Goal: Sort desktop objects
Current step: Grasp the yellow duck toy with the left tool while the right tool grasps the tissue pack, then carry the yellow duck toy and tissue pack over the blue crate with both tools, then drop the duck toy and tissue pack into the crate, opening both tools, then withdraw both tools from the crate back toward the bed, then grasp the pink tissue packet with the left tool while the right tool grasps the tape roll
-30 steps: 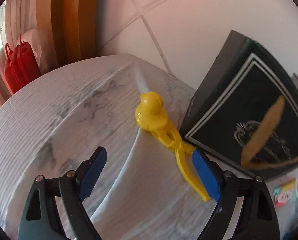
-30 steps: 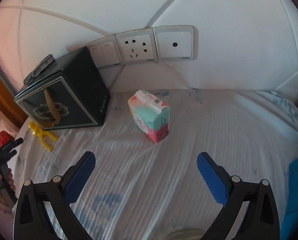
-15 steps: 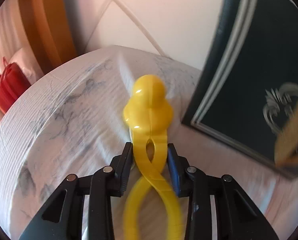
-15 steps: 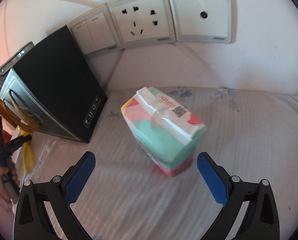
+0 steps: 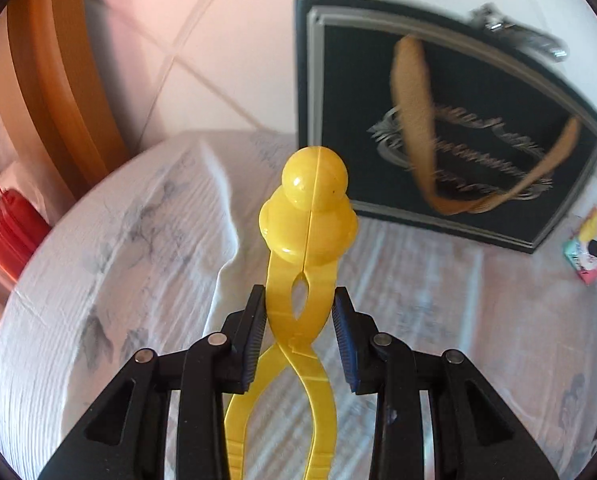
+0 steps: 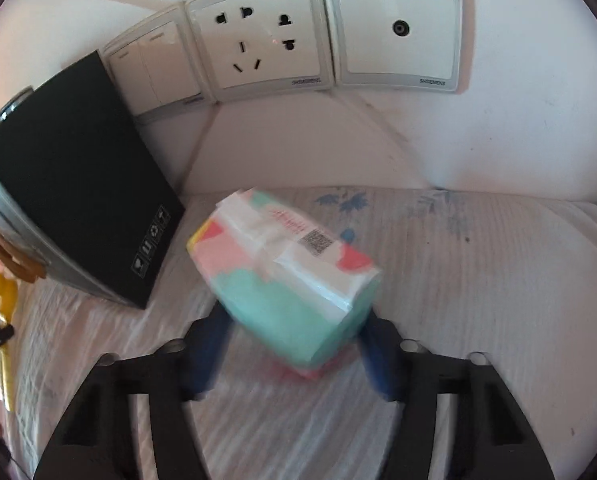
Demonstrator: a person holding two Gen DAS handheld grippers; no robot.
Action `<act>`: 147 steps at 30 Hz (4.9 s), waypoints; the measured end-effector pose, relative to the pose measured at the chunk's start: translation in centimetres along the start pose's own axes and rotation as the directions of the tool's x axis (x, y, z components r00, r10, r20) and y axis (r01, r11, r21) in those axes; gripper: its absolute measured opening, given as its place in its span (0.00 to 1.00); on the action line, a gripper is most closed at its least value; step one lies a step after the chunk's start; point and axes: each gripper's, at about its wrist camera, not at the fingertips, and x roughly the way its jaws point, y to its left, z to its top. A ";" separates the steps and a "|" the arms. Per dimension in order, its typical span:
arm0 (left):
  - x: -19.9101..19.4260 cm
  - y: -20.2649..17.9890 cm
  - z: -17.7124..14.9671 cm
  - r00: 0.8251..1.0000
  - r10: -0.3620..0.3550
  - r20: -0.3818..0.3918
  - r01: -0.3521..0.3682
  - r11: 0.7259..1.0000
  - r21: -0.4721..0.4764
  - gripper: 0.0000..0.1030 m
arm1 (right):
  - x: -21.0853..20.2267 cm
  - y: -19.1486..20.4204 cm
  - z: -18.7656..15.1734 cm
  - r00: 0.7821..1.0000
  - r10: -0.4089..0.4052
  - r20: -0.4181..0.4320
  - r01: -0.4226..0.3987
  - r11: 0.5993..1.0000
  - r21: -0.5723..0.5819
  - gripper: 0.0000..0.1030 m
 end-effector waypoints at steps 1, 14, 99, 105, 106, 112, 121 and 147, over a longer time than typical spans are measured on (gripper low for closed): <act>-1.0 -0.4 0.2 1.000 -0.006 0.019 0.006 1.000 0.010 0.31 | -0.4 0.1 -0.1 1.000 0.012 -0.003 -0.012 1.000 0.009 0.54; -17.4 -2.1 -1.1 0.976 -0.143 0.167 0.142 0.990 0.019 0.31 | -17.3 6.8 -3.8 0.985 0.114 0.131 -0.107 0.993 -0.056 0.53; -61.5 -48.3 -21.9 0.673 -0.713 0.198 0.516 0.644 0.565 0.76 | -70.4 -27.9 -32.1 0.731 -0.519 0.443 0.384 0.850 0.362 1.00; -61.6 -44.6 -21.4 0.683 -0.686 0.253 0.496 0.689 0.529 0.77 | -71.5 -24.2 -32.0 0.693 -0.518 0.502 0.411 0.855 0.315 1.00; -61.5 -43.9 -21.3 0.686 -0.679 0.261 0.491 0.697 0.522 0.77 | -71.6 -23.7 -32.0 0.690 -0.511 0.513 0.410 0.860 0.305 1.00; -60.1 -39.2 -20.7 0.715 -0.630 0.303 0.462 0.751 0.472 0.77 | -71.0 -19.6 -31.2 0.695 -0.453 0.559 0.389 0.890 0.238 1.00; -55.2 -30.2 -19.5 0.808 -0.481 0.340 0.355 0.858 0.370 0.77 | -67.5 -12.4 -29.4 0.746 -0.299 0.595 0.286 0.951 0.119 1.00; -30.9 -20.2 -18.7 0.971 -0.231 -0.060 0.238 0.952 0.194 0.77 | -39.9 -2.5 -24.1 0.974 -0.120 0.193 0.142 0.985 -0.100 1.00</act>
